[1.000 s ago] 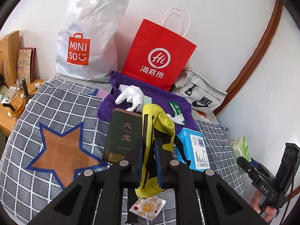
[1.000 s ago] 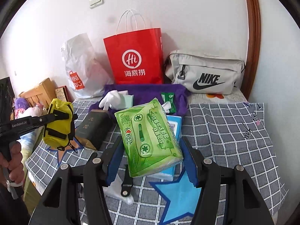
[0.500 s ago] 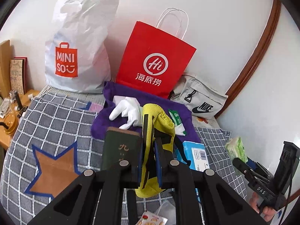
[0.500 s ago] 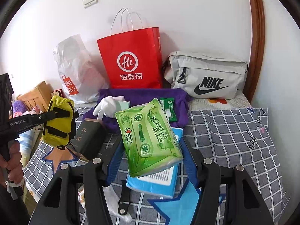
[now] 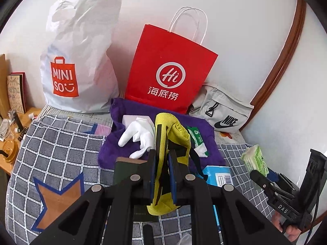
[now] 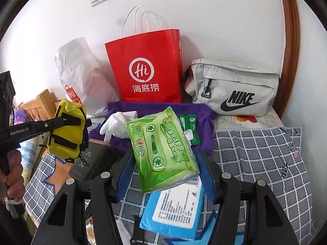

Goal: Organize soft objects
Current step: 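Carry the green pack with the right tool while the left tool carries the pouch toward the towel, then lower the green pack onto the towel and open the right tool while the left tool releases the pouch there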

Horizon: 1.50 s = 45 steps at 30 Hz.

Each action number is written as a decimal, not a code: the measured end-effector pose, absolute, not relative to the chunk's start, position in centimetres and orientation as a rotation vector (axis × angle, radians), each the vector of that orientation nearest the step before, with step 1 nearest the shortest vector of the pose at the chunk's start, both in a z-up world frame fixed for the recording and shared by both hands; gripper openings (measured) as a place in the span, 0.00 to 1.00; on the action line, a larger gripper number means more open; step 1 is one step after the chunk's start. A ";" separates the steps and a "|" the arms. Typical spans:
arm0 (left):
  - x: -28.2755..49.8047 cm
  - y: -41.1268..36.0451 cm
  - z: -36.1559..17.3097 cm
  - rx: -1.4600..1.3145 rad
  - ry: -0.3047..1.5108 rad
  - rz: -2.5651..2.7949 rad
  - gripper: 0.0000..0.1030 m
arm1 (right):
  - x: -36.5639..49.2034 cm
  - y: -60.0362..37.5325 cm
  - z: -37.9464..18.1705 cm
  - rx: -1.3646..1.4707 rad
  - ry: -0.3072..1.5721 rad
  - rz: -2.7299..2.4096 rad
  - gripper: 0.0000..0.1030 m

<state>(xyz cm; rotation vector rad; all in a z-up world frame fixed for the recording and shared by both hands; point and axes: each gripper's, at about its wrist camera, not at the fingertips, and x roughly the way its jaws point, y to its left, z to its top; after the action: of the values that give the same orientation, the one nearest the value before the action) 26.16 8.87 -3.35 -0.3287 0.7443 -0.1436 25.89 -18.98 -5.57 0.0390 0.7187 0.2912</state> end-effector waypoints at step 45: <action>40.8 6.3 -9.1 -0.284 0.886 -0.166 0.11 | 45.3 -15.7 -13.4 0.063 0.886 0.313 0.58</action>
<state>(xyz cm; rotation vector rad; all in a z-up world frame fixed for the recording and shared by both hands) 40.75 6.28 -9.11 -0.2840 0.8859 -0.1659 45.29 -15.67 -13.39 0.0632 0.8864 0.3135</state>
